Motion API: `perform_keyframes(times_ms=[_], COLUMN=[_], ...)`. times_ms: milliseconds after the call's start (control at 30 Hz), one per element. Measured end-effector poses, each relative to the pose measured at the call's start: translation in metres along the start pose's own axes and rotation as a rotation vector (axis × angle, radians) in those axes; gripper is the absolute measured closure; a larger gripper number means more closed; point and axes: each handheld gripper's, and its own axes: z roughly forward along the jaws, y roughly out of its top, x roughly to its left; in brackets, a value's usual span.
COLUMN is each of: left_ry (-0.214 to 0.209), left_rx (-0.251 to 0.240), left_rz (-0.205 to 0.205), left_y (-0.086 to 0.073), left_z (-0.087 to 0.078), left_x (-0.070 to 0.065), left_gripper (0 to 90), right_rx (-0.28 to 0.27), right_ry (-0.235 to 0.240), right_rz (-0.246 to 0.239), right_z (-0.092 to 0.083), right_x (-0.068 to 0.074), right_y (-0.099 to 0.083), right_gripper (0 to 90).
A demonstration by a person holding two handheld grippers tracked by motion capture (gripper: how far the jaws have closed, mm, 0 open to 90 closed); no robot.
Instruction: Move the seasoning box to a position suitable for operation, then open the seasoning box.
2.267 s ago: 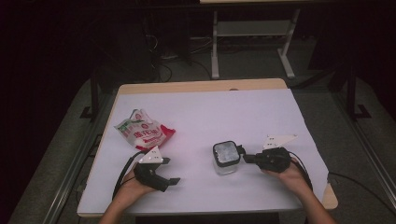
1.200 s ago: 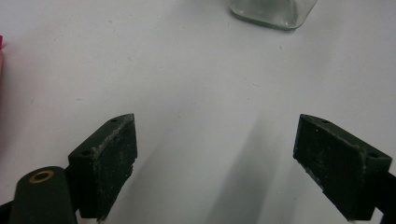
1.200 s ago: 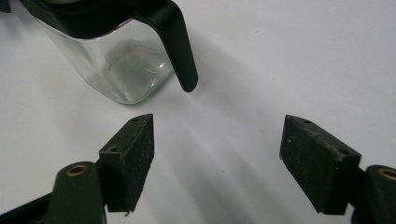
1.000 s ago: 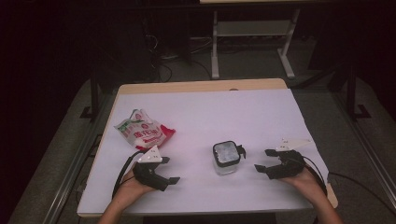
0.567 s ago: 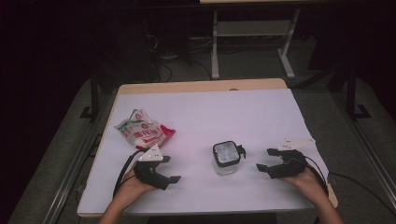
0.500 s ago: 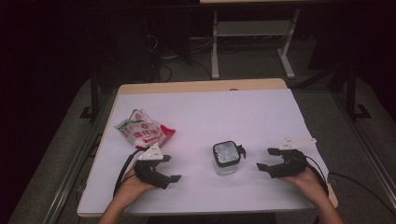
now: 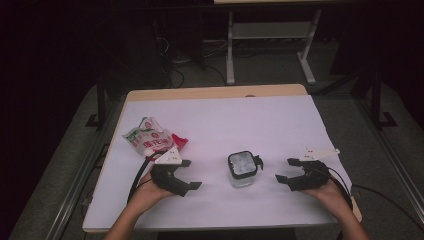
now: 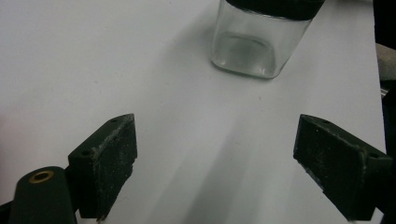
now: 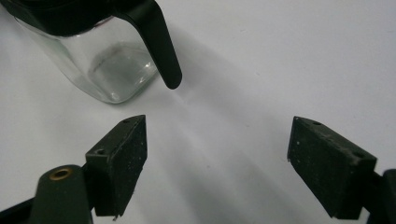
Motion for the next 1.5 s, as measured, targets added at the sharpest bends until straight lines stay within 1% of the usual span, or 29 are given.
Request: perform_keyframes(times_ms=[67, 167, 233, 300, 367, 400, 433, 500, 567, 600, 633, 700, 767, 800, 833, 867, 900, 967, 1033, 1100, 1167, 1233, 1267, 1333, 1500], left_ry=[-0.002, -0.014, -0.024, -0.037, -0.048, -0.048, -0.05, -0.063, -0.069, -0.075, -0.082, -0.086, -0.091, -0.099, -0.099, -0.11, -0.116, -0.125, -0.132, -0.138, -0.149, -0.146, -0.149, -0.152, -0.164], left_rx=[-0.001, -0.012, -0.019, -0.026, -0.024, -0.024, -0.021, -0.021, -0.02, -0.025, -0.028, -0.024, -0.025, -0.017, -0.017, -0.022, -0.025, -0.018, -0.02, -0.021, -0.024, -0.022, -0.019, -0.015, -0.006], left_rz=[0.002, 0.021, 0.028, 0.024, 0.026, 0.026, 0.032, 0.054, 0.057, 0.071, 0.069, 0.085, 0.09, 0.102, 0.102, 0.109, 0.107, 0.119, 0.125, 0.142, 0.139, 0.143, 0.143, 0.146, 0.144], left_y=[0.002, 0.009, 0.012, 0.013, 0.014, 0.014, 0.015, 0.021, 0.024, 0.028, 0.03, 0.035, 0.037, 0.041, 0.041, 0.045, 0.046, 0.049, 0.052, 0.057, 0.06, 0.061, 0.064, 0.065, 0.067], left_z=[0.001, 0.004, 0.005, 0.007, 0.009, 0.009, 0.01, 0.013, 0.015, 0.018, 0.02, 0.024, 0.027, 0.032, 0.032, 0.037, 0.039, 0.045, 0.05, 0.055, 0.06, 0.062, 0.067, 0.071, 0.077], left_x=[0.0, -0.001, -0.002, -0.001, -0.001, -0.001, -0.001, -0.002, -0.002, -0.003, -0.002, -0.003, -0.004, -0.006, -0.006, -0.009, -0.01, -0.012, -0.015, -0.016, -0.017, -0.017, -0.018, -0.02, -0.023], left_gripper=[13.0, 12.9, 12.9, 12.8, 12.5, 12.3, 12.0, 11.7, 11.3, 11.2, 11.2, 11.0, 11.0, 10.9, 11.0, 11.0, 11.0, 11.0, 11.0, 11.0, 11.0, 11.1, 11.1, 11.1, 13.6], right_rx=[-0.004, -0.01, -0.009, -0.007, -0.007, -0.006, -0.006, -0.005, -0.006, -0.006, -0.007, -0.009, -0.012, -0.012, -0.013, -0.015, -0.015, -0.014, -0.017, -0.013, -0.008, -0.004, -0.006, -0.012, -0.019], right_ry=[0.001, 0.002, 0.001, 0.003, 0.005, 0.008, 0.009, 0.009, 0.011, 0.011, 0.01, 0.012, 0.012, 0.013, 0.013, 0.015, 0.016, 0.019, 0.023, 0.025, 0.023, 0.018, 0.017, 0.017, 0.019], right_rz=[0.002, -0.001, -0.004, 0.003, -0.001, 0.005, -0.001, 0.002, 0.003, 0.003, 0.003, 0.001, -0.001, -0.002, -0.003, 0.0, 0.003, 0.001, 0.004, 0.003, 0.004, 0.009, 0.007, 0.007, 0.009], right_z=[0.0, 0.0, 0.0, 0.0, 0.0, 0.001, 0.001, 0.001, 0.002, 0.002, 0.002, 0.001, 0.001, 0.001, 0.001, 0.001, 0.001, 0.002, 0.003, 0.003, 0.003, 0.003, 0.002, 0.001, 0.001], right_x=[0.0, 0.0, 0.0, -0.001, -0.001, 0.0, 0.0, 0.0, 0.0, 0.0, 0.0, 0.0, 0.0, 0.0, -0.001, -0.001, -0.001, -0.001, -0.001, -0.001, -0.002, -0.002, -0.002, -0.003, -0.004], right_y=[0.0, 0.001, 0.001, 0.0, 0.0, 0.0, 0.0, 0.0, 0.001, 0.001, 0.001, 0.001, 0.0, 0.0, 0.0, 0.0, 0.0, 0.001, 0.0, -0.001, -0.003, -0.004, -0.004, -0.004, -0.002], right_gripper=[19.2, 18.9, 18.8, 18.7, 18.7, 18.7, 18.7, 18.7, 18.7, 18.7, 18.7, 18.7, 18.7, 18.7, 18.7, 18.7, 18.7, 18.8, 18.7, 18.7, 18.8, 18.8, 18.8, 18.9, 19.1])
